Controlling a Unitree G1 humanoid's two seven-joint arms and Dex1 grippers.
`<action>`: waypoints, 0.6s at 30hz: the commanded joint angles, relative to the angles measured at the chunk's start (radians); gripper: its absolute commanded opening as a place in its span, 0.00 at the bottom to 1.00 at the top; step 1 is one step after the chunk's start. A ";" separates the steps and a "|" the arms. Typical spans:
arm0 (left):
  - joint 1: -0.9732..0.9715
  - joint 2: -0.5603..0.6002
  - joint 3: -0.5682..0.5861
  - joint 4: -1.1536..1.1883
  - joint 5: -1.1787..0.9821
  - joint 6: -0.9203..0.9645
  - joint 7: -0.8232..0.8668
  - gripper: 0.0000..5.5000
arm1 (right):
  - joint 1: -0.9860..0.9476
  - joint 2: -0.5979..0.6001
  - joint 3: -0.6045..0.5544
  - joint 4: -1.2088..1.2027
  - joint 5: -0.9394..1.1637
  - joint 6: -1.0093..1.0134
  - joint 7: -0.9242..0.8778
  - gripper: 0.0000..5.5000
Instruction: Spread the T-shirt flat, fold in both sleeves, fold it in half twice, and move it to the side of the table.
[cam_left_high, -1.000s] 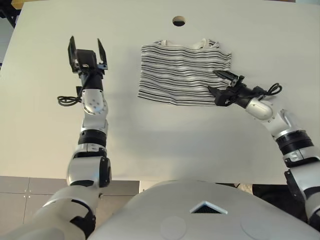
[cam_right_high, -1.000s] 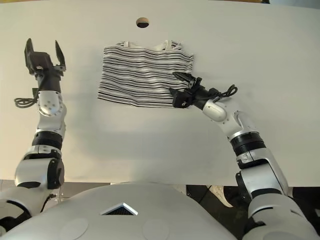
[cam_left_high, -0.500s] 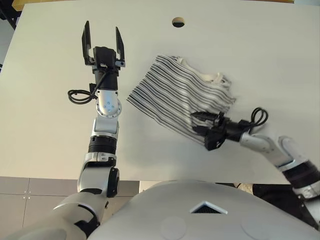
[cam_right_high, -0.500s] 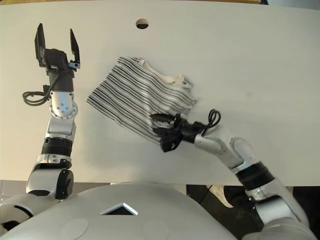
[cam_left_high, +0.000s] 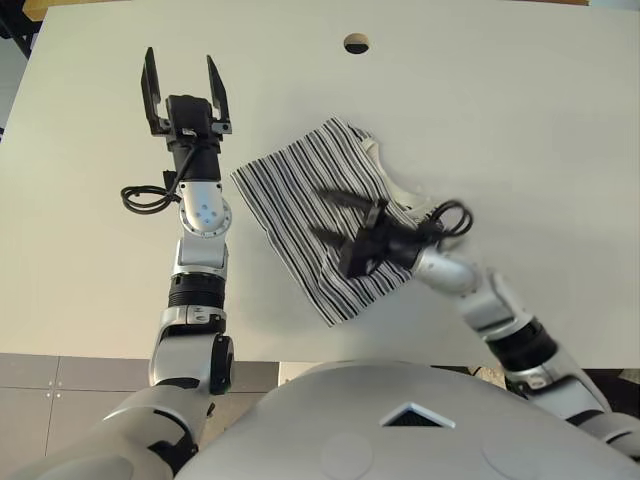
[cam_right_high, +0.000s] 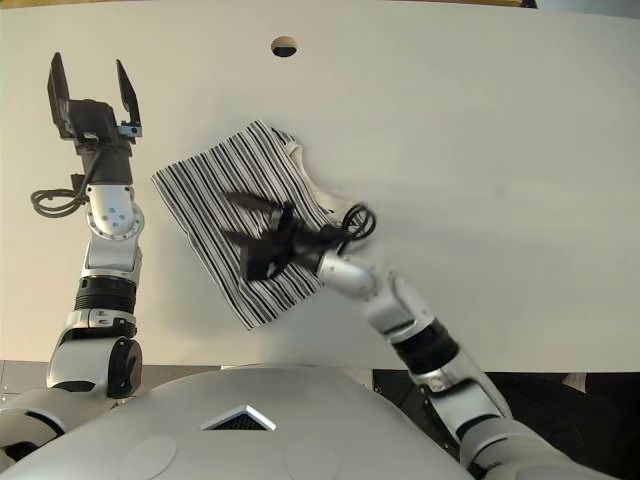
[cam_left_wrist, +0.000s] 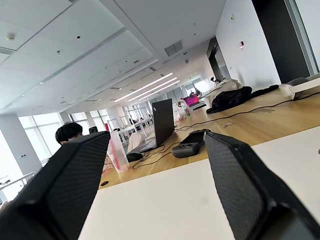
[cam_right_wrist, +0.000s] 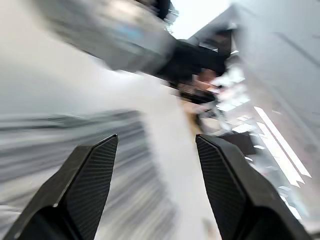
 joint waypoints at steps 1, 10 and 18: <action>-0.041 0.003 -0.005 0.036 0.008 -0.008 0.015 0.64 | -0.277 0.045 -0.043 0.428 -0.035 -0.006 -0.117 0.53; -0.078 -0.014 -0.028 0.085 0.014 -0.025 0.014 0.64 | -0.536 0.216 0.102 1.254 -0.161 -0.091 -0.300 0.53; -0.071 0.011 -0.048 0.069 0.055 -0.039 0.024 0.64 | -0.514 0.028 -0.037 1.329 -0.047 -0.151 -0.381 0.53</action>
